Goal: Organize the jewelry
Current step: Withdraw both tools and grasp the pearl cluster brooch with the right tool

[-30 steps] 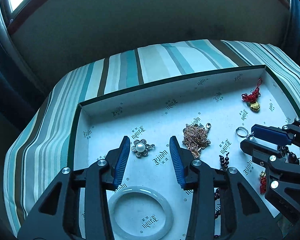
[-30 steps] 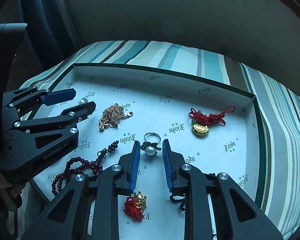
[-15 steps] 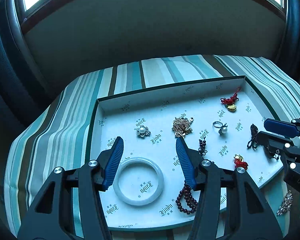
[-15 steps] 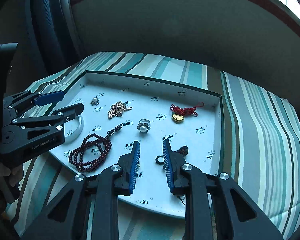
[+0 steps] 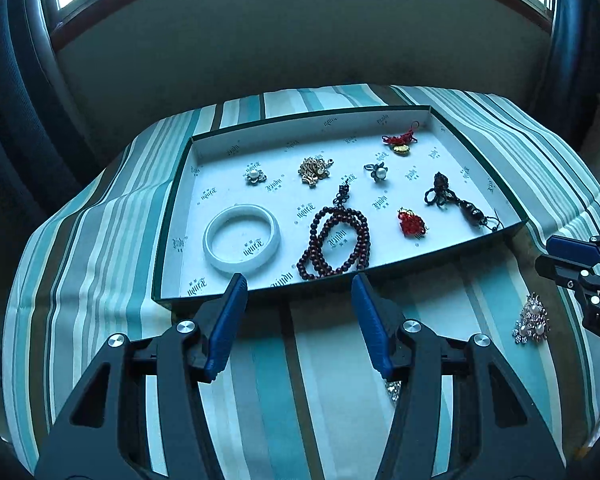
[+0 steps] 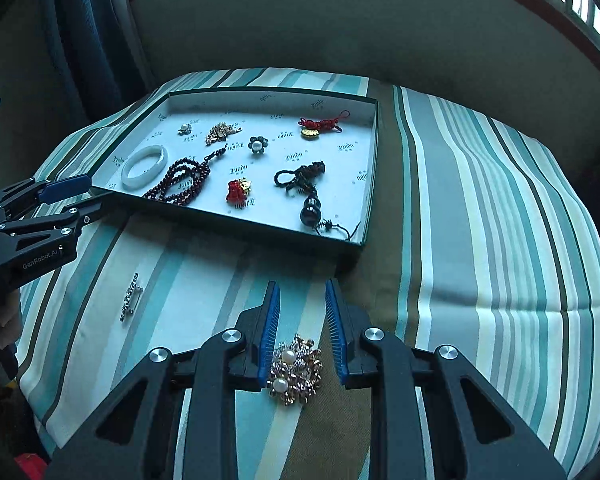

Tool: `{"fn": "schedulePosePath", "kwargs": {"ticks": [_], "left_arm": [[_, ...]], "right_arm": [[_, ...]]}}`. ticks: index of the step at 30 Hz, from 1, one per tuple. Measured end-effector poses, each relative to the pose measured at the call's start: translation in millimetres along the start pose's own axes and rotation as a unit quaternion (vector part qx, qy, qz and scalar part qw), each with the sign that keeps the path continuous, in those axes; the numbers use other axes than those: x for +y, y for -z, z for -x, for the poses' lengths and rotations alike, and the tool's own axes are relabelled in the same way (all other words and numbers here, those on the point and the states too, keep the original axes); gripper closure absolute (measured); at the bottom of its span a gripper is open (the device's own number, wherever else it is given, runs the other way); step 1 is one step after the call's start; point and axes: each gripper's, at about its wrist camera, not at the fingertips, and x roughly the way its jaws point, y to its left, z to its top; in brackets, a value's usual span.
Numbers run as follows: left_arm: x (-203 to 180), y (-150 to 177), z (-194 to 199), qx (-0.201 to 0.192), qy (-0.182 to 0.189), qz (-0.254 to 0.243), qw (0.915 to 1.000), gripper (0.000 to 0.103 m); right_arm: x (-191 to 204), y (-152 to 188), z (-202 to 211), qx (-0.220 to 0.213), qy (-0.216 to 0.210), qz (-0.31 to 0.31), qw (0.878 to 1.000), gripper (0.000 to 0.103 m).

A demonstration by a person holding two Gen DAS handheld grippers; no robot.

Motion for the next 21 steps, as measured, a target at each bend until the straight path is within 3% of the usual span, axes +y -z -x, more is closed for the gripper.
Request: {"fn": "schedulePosePath", "kwargs": {"ticks": [9,21], "left_arm": [[-6,36,9,0.025,-0.011,-0.006,0.9996,0.049],[-9,50,11,0.037,-0.010,-0.003,0.9993,0.049]], "right_arm": [[2,34,2,0.021,-0.010,-0.010,1.000,0.079],[5,40,-6,0.033,-0.018,-0.011,0.999,0.078]]}}
